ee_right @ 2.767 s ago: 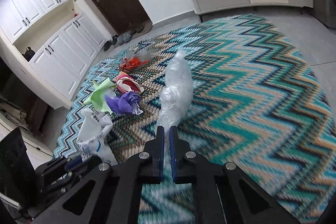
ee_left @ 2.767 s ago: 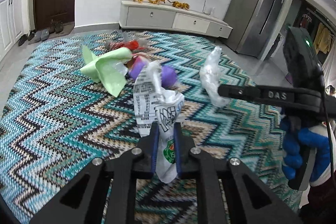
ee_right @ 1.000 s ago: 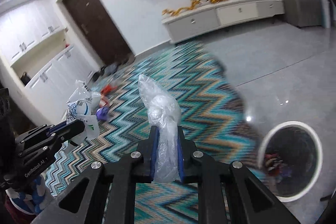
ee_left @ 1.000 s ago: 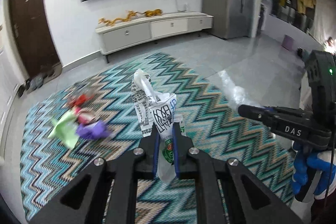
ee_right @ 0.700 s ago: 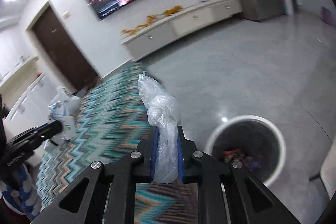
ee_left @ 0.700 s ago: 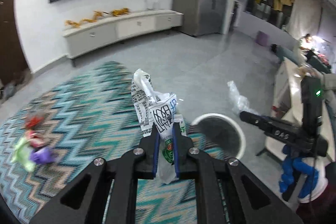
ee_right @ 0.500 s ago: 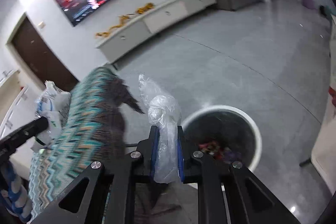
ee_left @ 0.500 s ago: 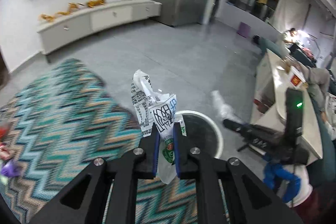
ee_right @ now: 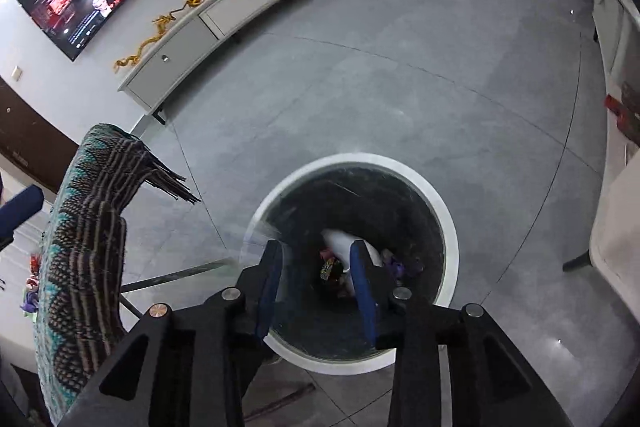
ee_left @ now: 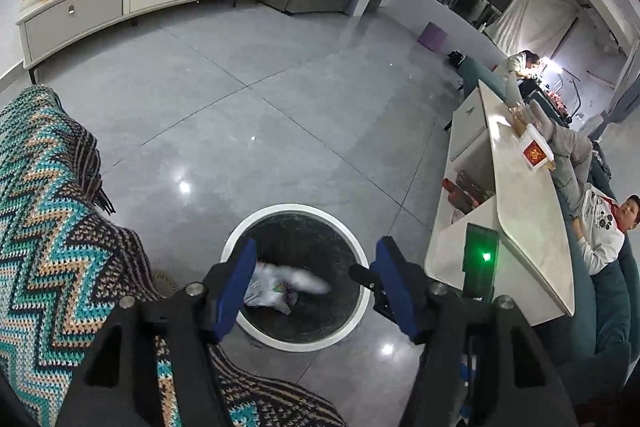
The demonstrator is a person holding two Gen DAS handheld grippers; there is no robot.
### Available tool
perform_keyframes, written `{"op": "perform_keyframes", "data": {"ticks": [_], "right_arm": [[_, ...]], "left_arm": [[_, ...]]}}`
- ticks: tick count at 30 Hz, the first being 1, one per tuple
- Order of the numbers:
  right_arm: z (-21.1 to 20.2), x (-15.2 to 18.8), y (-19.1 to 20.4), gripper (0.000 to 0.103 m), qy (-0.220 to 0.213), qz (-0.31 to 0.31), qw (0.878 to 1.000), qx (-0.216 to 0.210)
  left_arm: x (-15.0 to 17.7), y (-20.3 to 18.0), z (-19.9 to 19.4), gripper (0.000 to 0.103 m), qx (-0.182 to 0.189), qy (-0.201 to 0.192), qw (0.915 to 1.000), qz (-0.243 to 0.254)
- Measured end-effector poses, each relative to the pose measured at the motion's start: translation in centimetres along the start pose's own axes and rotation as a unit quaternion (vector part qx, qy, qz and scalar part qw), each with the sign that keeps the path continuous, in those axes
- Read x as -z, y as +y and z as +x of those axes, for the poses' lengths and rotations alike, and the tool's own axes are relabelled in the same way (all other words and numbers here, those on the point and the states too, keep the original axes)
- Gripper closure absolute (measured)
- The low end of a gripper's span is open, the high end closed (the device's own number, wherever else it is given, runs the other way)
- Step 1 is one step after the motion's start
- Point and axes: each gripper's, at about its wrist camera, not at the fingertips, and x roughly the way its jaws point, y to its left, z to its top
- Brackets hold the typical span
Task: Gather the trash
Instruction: 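Move both tools back over the rug toward the green foam and purple bag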
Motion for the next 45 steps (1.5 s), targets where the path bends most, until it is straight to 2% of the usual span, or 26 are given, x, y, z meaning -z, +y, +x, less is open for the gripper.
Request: {"op": "perform_keyframes", "data": {"ticks": [4,8,14,21,27,31,38,45], "right_arm": [[-0.5,0.3,0.0,0.068,-0.001,-0.003,1.000,0.008],[-1.7,0.2,1.3,0.068,-0.013,-0.021,1.000,0.012],[-4.0,-0.2,5.6,0.068,-0.038,-0.054,0.998,-0.012],[-6.9,0.0,12.4,0.068,-0.065,-0.116,0.990,-0.053],[-8.6,1.3,18.9,0.068,-0.074,-0.175,0.977,-0.092],[-8.6,2.9,23.2,0.067,-0.062,-0.218,0.967,-0.113],[-7.8,6.1,29.5,0.064,-0.038,-0.280,0.950,-0.134],[-5.0,7.9,35.4,0.063,-0.008,-0.332,0.932,-0.147]], "left_arm": [[0.5,0.3,-0.5,0.043,-0.009,-0.006,0.9999,-0.003],[1.6,0.5,-2.2,0.043,-0.061,-0.028,0.9977,0.007],[3.7,2.6,-5.9,0.043,-0.146,-0.068,0.9868,0.014],[7.2,7.7,-12.9,0.043,-0.189,-0.119,0.9739,-0.038],[10.2,10.6,-18.6,0.043,-0.237,-0.148,0.9580,-0.065],[12.4,13.0,-22.0,0.043,-0.254,-0.160,0.9496,-0.091],[17.3,18.3,-27.3,0.043,-0.295,-0.178,0.9282,-0.141],[20.8,23.7,-30.0,0.043,-0.302,-0.168,0.9206,-0.182]]}}
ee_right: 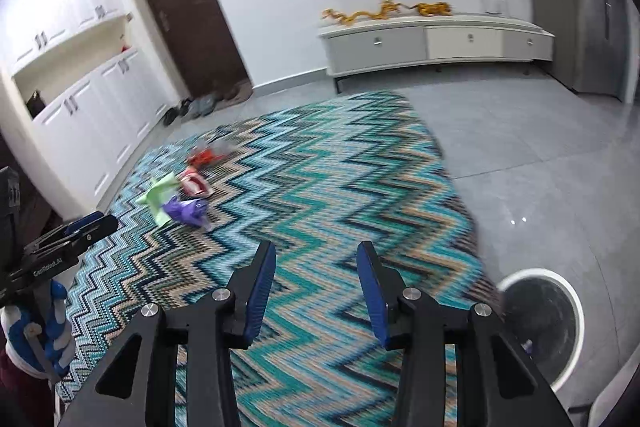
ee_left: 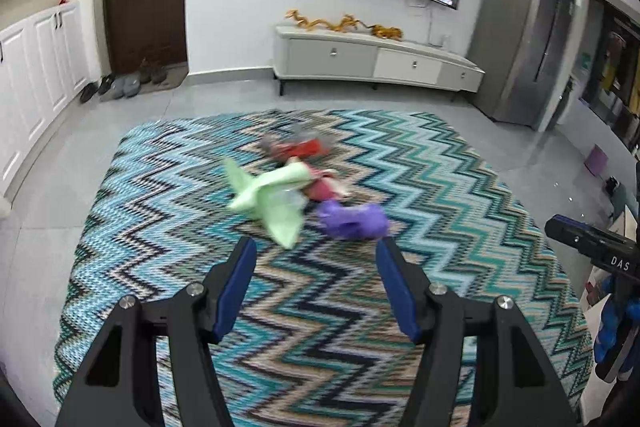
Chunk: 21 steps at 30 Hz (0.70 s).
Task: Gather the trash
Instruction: 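Move both tools back over the rug toward the green foam and purple bag, then grasp the green foam sheet with the left tool while the right tool grasps the purple bag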
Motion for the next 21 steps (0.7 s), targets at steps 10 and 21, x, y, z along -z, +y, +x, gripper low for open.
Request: {"op": "perform_keyframes", "data": {"ticks": [10,21], "right_arm": [[7.7,-2.0,7.5,0.058,0.053,-0.093,0.991,-0.078],[14.1,-3.0,11.2,0.057,0.095,-0.151,0.975,-0.134]], "left_arm": [[-2.1,4.2,4.3,0.043,0.026,0.024,0.9993,-0.009],[-3.7,6.1,10.2,0.043,0.071,0.063,0.9953,-0.021]]}}
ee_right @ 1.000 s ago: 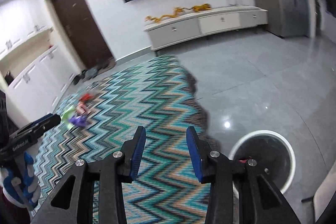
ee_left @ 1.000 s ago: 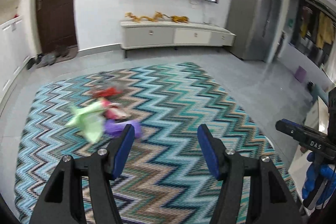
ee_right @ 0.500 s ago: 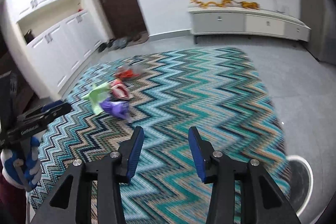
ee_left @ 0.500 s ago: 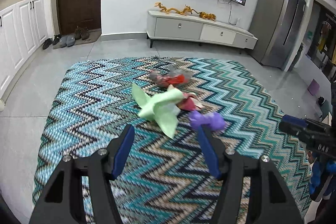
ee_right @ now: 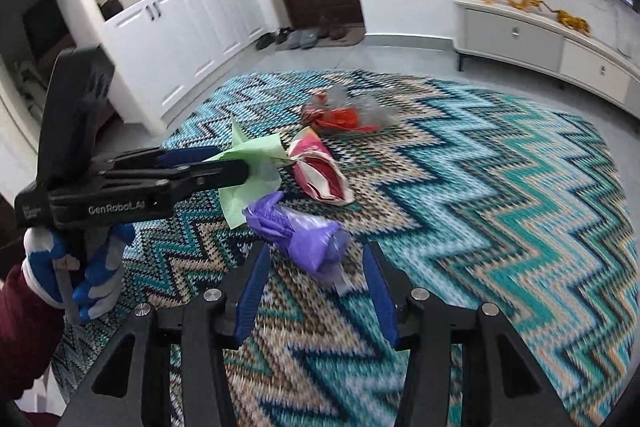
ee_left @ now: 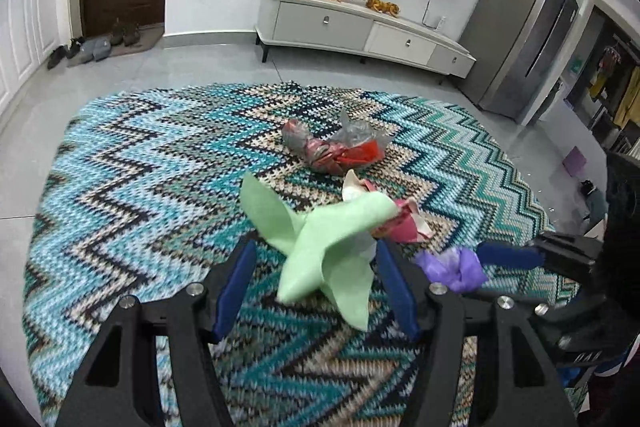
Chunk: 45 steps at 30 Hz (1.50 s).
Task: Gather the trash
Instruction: 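Grasp the green foam sheet with the left tool while the right tool grasps the purple bag, then carry both items to the bin and open both tools over it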
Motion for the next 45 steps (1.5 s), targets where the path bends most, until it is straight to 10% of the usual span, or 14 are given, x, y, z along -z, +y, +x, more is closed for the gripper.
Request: {"op": "perform_keyframes", "data": {"ticks": [11,18,29,45], "right_arm": [[3.0,-0.4,0.3,0.057,0.011,-0.009,1.000,-0.022],[3.2,-0.9,-0.4,0.065,-0.003,0.012,0.999,-0.033],[1.0,-0.3,-2.6,0.067,-0.033,0.047,0.998,-0.021],[-9.0,5.9,-7.0,0.067,-0.089,0.119,0.988,0.047]], "left_arm": [[-0.9,1.3,2.0,0.045,0.012,-0.002,0.9998,-0.018],[-0.7,1.9,2.2,0.075,0.011,-0.002,0.9996,-0.027],[0.3,0.8,0.8,0.086,0.000,-0.017,0.9998,-0.009],[0.3,-9.8,0.3,0.086,0.062,-0.018,0.9964,0.056]]}}
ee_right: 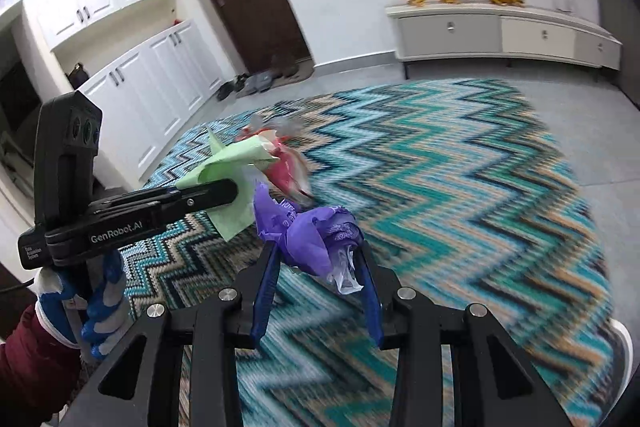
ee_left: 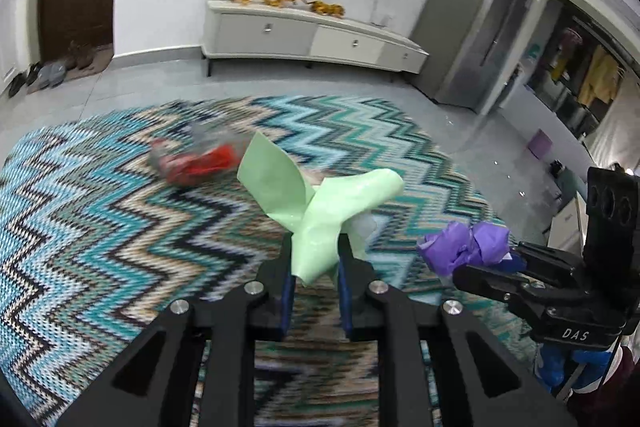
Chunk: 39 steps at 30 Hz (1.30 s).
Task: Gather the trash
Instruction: 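Carry both items to the bin and open both tools over it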
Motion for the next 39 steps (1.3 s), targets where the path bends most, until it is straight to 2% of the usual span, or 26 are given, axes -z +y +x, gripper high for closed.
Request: {"op": "perform_keyframes", "data": {"ticks": [8,15,25,39], "right_arm": [[-5.4,2.2,-2.4,0.067,-0.036,0.029,0.999,0.028],[-8.5,4.0,-3.2,0.067,-0.051,0.041,0.997,0.044],[-11.0,5.7,-3.5,0.067,-0.064,0.041,0.995,0.059],[-13.8,6.7,-4.8,0.067,-0.087,0.050,0.991,0.089]], "left_arm": [[0.3,-5.6,-2.2,0.086,-0.008,-0.021,0.9990,0.040],[1.7,-9.4,-4.6,0.086,-0.052,-0.041,0.9949,0.077],[2.9,-12.6,-6.9,0.086,-0.080,-0.070,0.9875,0.116],[4.0,-15.5,-7.7,0.086,-0.108,-0.088,0.9784,0.152]]}}
